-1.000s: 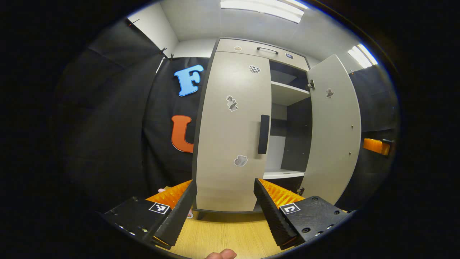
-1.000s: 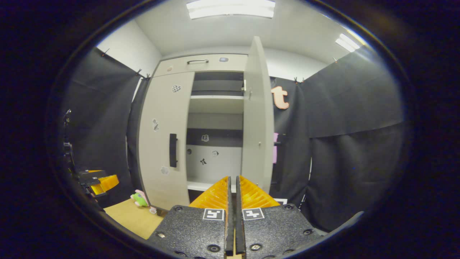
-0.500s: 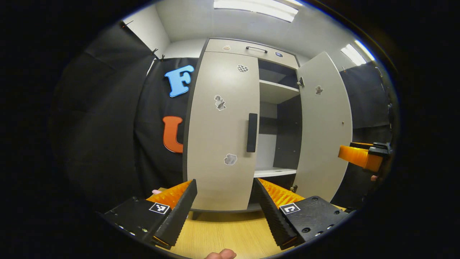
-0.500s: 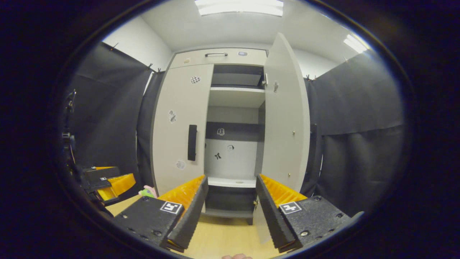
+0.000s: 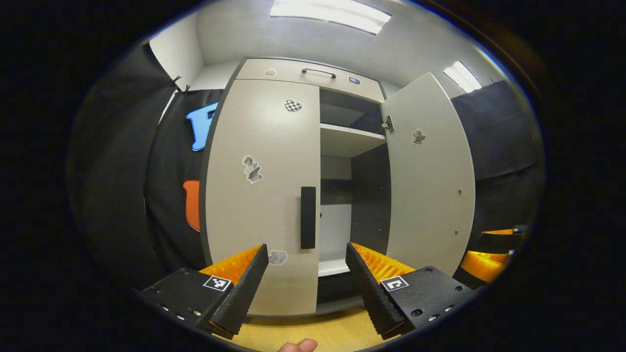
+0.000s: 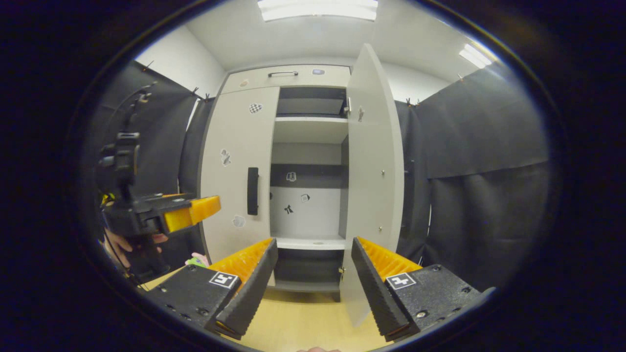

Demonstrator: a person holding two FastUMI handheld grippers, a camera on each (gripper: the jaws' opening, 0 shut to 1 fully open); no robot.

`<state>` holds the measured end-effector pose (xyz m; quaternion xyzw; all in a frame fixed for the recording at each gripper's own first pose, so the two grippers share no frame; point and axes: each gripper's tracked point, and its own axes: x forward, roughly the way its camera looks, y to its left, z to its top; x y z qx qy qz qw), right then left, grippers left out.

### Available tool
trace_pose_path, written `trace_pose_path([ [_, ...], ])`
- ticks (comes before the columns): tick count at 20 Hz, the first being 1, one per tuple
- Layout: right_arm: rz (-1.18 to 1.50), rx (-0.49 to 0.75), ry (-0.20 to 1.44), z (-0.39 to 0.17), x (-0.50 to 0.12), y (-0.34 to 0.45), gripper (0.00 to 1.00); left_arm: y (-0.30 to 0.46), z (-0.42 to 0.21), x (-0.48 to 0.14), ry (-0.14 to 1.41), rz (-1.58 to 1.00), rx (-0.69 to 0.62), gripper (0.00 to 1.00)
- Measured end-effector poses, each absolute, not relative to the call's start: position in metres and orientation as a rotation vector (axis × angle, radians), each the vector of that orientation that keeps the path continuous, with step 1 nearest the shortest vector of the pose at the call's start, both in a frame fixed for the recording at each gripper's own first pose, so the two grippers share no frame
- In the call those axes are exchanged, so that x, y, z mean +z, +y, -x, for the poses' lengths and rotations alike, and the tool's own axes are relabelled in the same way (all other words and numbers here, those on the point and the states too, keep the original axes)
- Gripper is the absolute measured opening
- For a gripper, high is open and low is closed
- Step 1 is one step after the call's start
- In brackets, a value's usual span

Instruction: Open the right door of the double-door shoe cabinet with the right hand, and open the left door with the left hand.

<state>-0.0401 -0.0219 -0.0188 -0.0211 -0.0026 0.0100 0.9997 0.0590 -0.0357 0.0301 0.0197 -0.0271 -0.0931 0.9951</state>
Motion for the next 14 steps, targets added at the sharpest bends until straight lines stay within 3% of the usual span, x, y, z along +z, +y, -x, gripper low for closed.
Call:
trace_pose_path([
  [8, 0.112, -0.019, -0.016, 0.058, -0.026, -0.039, 0.94, -0.067, -0.156, 0.036, -0.061, -0.104, -0.177, 0.96],
  [14, 0.054, -0.066, 0.026, 0.057, -0.045, -0.065, 0.94, -0.054, -0.199, 0.030, -0.033, -0.100, -0.094, 0.96],
])
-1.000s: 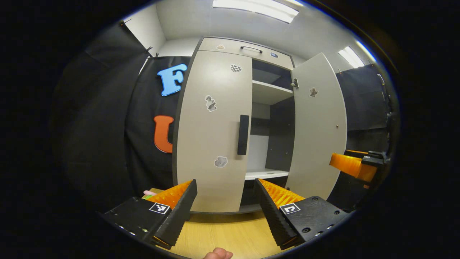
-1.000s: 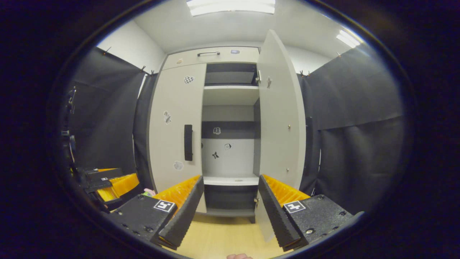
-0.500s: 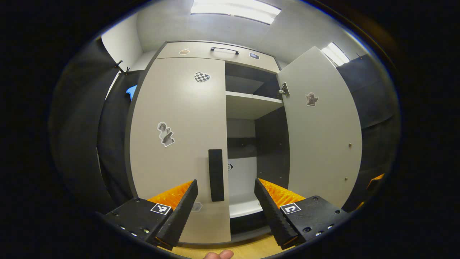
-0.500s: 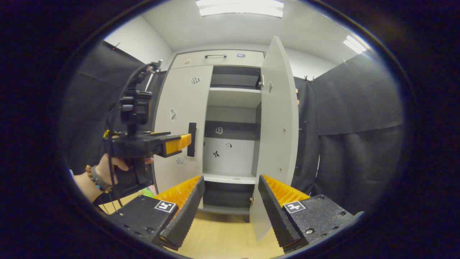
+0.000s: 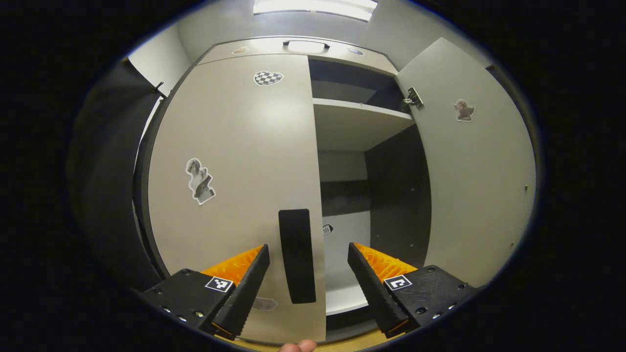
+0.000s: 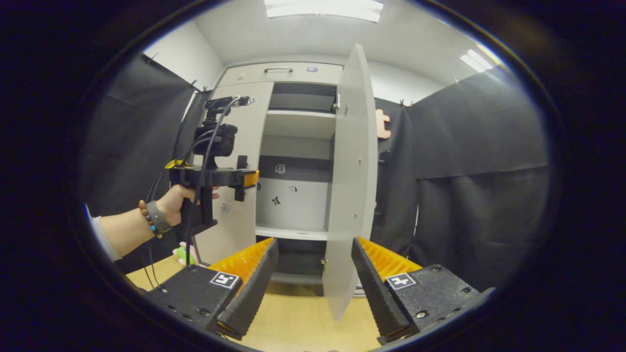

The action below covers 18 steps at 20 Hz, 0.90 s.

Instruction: Open the right door of the double-door shoe cabinet with the right hand, and open the left door with the left hand.

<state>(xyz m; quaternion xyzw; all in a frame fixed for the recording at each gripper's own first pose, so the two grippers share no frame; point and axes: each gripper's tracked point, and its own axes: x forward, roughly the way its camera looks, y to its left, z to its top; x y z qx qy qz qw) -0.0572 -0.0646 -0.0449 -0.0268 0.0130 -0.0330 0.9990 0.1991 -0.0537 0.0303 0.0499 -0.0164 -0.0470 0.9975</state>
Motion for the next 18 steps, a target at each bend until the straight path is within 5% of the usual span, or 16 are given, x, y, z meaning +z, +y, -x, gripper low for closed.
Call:
trace_pose_path([
  [13, -0.024, -0.110, 0.027, 0.048, -0.046, -0.099, 0.94, -0.038, -0.218, 0.022, 0.018, -0.030, 0.005, 0.89],
  [14, -0.022, -0.109, 0.028, 0.047, -0.047, -0.100, 0.94, -0.035, -0.218, 0.021, 0.019, -0.034, 0.013, 0.74],
  [16, -0.021, -0.103, 0.031, 0.047, -0.048, -0.100, 0.94, -0.037, -0.220, 0.016, 0.036, -0.035, 0.007, 0.68],
  [18, -0.022, -0.100, 0.037, 0.046, -0.049, -0.099, 0.94, -0.044, -0.216, 0.013, 0.038, -0.048, -0.015, 0.44],
])
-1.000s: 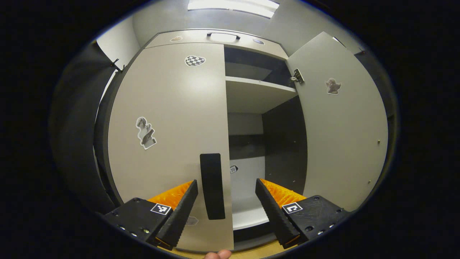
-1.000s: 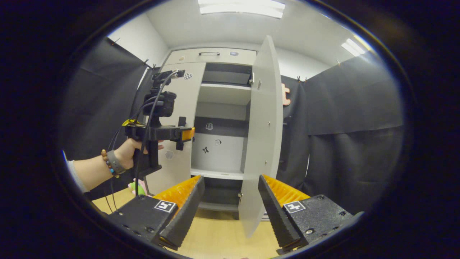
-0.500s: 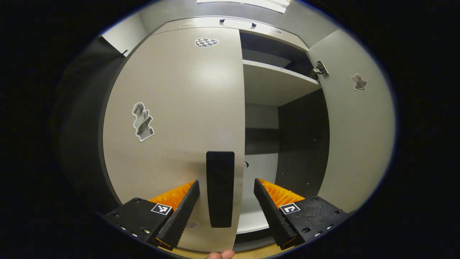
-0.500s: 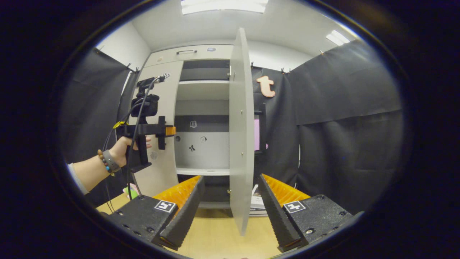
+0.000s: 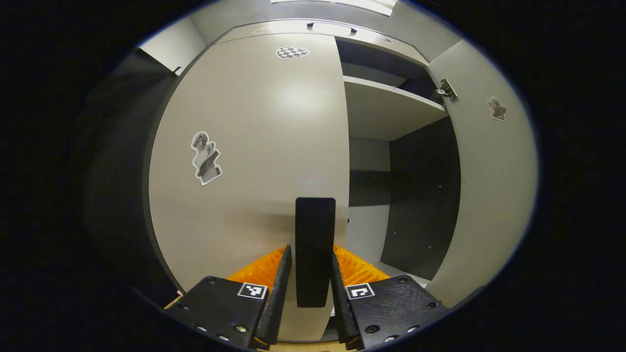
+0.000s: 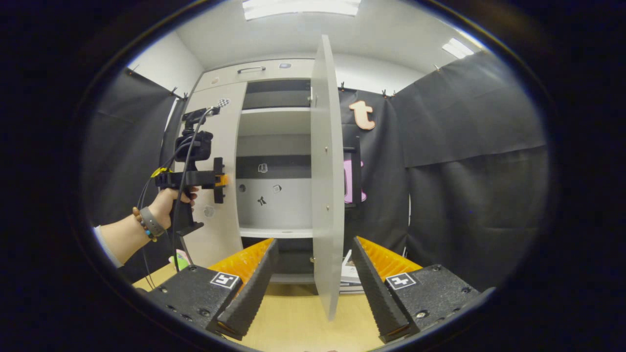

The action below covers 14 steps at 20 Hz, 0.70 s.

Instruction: Open the right door of the double-door shoe cabinet with the right hand, and open the left door with the left hand.

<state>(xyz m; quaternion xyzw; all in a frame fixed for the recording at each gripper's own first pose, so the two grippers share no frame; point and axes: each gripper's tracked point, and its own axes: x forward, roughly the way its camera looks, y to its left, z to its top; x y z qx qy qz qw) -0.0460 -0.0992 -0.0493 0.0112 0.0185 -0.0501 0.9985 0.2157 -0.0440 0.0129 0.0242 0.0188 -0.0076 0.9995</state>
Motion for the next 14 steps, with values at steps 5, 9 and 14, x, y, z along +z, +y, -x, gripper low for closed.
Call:
trace_pose_path([
  [5, -0.026, -0.087, 0.043, 0.048, -0.052, -0.096, 0.94, -0.042, -0.211, 0.013, 0.023, -0.053, -0.053, 0.05],
  [9, -0.012, -0.098, 0.048, 0.055, -0.053, -0.099, 0.94, -0.044, -0.190, 0.017, 0.044, -0.055, -0.074, 0.02],
  [14, -0.017, -0.101, 0.057, 0.058, -0.057, -0.097, 0.94, -0.033, -0.140, 0.022, 0.042, -0.058, -0.136, 0.02],
])
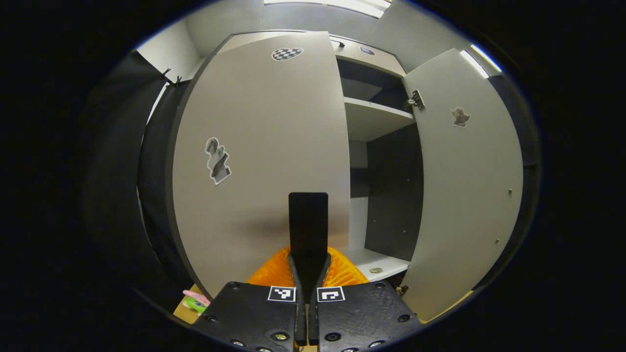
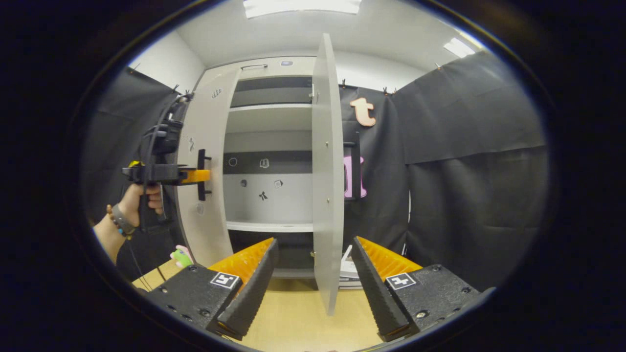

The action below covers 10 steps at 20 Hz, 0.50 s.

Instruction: Open the right door of the double-door shoe cabinet with the right hand, and open the left door with the left hand.

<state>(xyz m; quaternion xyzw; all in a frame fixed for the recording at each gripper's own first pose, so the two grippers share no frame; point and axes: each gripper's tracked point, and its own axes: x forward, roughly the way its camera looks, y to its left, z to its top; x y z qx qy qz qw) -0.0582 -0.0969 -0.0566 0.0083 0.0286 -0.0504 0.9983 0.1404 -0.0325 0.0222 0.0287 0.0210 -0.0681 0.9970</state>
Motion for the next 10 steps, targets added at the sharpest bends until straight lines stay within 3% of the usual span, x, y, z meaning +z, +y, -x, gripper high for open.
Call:
trace_pose_path([
  [10, 0.003, -0.031, 0.059, 0.044, -0.055, -0.063, 0.94, 0.055, -0.048, 0.035, 0.030, -0.086, -0.057, 0.01],
])
